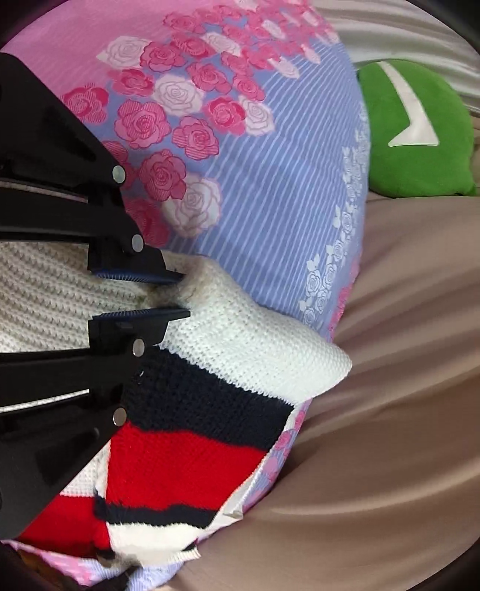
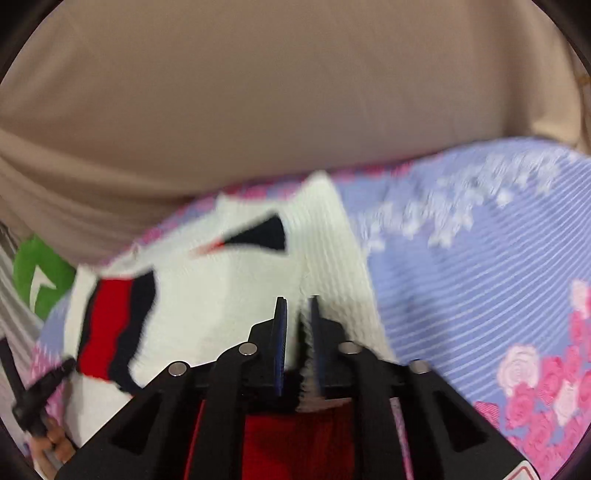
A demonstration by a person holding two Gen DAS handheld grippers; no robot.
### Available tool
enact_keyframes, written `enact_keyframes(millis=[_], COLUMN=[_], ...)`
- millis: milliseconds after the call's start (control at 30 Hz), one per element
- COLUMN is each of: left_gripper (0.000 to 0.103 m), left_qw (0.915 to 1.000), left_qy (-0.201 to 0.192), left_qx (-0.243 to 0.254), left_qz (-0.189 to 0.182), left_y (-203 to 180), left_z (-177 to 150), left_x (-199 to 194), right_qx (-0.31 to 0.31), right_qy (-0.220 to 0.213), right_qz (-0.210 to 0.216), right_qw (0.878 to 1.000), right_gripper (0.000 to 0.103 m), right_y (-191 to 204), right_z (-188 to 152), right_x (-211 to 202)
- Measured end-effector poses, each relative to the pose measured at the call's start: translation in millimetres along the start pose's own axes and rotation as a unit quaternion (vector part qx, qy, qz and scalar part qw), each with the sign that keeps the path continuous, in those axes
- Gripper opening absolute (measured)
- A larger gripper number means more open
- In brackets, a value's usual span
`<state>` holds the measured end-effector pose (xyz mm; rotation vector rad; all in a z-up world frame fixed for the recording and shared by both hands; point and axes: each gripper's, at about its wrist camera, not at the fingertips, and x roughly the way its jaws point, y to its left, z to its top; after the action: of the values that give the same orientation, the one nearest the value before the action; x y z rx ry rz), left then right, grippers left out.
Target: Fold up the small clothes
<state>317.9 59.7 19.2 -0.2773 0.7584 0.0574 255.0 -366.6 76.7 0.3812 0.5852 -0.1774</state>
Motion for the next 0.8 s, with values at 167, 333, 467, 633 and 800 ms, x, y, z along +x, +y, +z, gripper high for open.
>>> enact_keyframes(millis=[167, 333, 467, 633, 800], left_gripper=[0.014, 0.015, 0.015, 0.015, 0.015], left_qw=[0.9999, 0.9998, 0.9996, 0.9994, 0.9994], left_qy=[-0.003, -0.003, -0.002, 0.0, 0.0], left_qx=[-0.01, -0.013, -0.018, -0.021, -0.021], left_qz=[-0.003, -0.011, -0.022, -0.026, -0.027], left_y=[5.0, 10.0, 12.4, 13.1, 13.4], left_z=[-1.7, -2.4, -4.2, -3.6, -3.3], left_x=[-0.1, -1.6, -2.4, -0.8, -0.2], right_qx=[-0.098, -0.206, -0.235, -0.278, -0.243], right_qy=[0.021, 0.061, 0.094, 0.115, 0.056], right_qz=[0.11, 0.142, 0.137, 0.098, 0.147], right_qw=[0.989, 0.966, 0.958, 0.949, 0.957], right_gripper=[0.041, 0.048, 0.06, 0.007, 0.007], right_y=[104.6, 216.1, 262.4, 294.0, 305.5], right_z=[7.6, -5.5, -10.9, -18.6, 11.2], right_x=[1.0, 63.2, 104.8, 141.1, 118.3])
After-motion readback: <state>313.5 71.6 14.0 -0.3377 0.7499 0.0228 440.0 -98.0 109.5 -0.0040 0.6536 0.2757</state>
